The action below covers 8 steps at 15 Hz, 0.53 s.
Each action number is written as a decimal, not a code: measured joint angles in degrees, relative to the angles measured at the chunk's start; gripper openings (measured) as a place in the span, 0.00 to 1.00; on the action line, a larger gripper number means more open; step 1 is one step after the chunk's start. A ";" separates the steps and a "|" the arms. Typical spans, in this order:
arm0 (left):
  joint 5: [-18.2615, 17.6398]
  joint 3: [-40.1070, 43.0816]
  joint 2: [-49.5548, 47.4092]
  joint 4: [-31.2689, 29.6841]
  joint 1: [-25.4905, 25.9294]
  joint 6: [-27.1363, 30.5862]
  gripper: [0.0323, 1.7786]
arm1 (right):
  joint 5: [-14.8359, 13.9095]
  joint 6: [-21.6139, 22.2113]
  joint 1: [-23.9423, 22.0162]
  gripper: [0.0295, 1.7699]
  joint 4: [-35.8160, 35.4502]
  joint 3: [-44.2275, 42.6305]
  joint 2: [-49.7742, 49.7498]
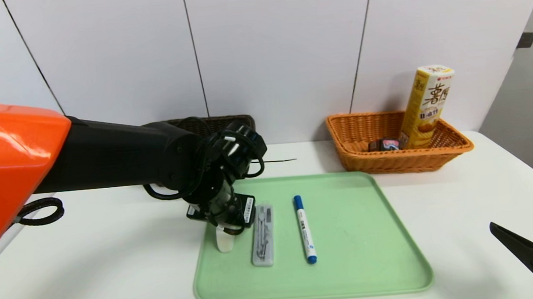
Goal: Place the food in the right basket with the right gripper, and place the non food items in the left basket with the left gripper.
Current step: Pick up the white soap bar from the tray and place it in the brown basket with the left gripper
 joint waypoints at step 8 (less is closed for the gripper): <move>0.79 0.18 -0.16 0.02 0.09 -0.05 0.27 | 0.05 0.05 0.02 0.96 0.22 -0.09 -0.17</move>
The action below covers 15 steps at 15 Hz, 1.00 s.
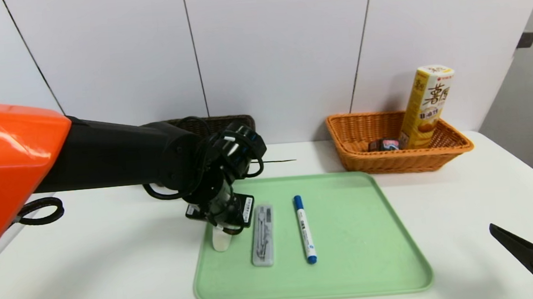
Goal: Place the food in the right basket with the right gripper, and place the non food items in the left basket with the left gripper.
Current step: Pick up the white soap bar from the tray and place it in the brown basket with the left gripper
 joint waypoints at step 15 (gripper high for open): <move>2.12 -9.73 -11.11 -17.83 14.81 20.24 0.27 | -0.11 -0.02 0.00 0.96 0.00 0.11 -0.52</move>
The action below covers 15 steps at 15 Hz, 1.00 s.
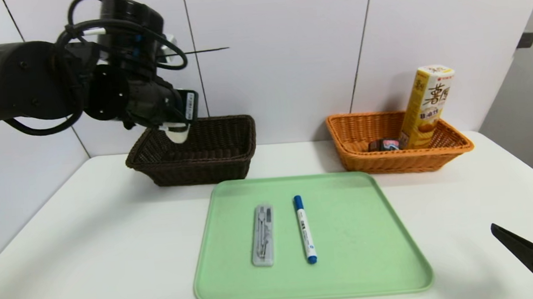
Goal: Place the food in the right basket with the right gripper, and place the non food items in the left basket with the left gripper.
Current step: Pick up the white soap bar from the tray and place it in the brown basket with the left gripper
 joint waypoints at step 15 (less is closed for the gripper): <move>-2.15 4.44 10.11 -10.64 11.76 2.19 0.27 | -0.02 0.05 -0.06 0.96 -0.59 -1.57 -0.20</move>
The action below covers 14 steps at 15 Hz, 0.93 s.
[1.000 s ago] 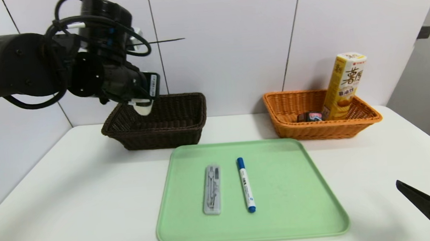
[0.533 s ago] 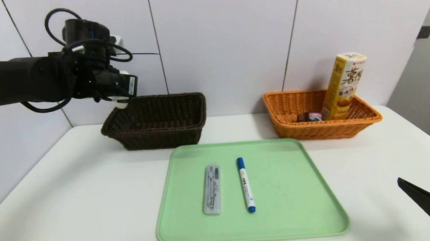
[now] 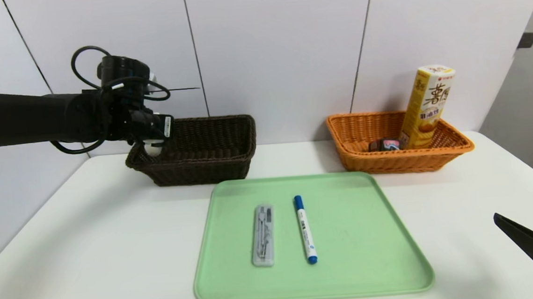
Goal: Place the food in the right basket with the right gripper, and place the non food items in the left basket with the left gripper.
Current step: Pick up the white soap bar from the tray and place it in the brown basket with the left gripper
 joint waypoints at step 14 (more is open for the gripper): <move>0.46 1.18 4.36 -5.42 1.22 -0.24 0.52 | 0.07 0.04 0.06 0.96 0.48 -0.33 -1.18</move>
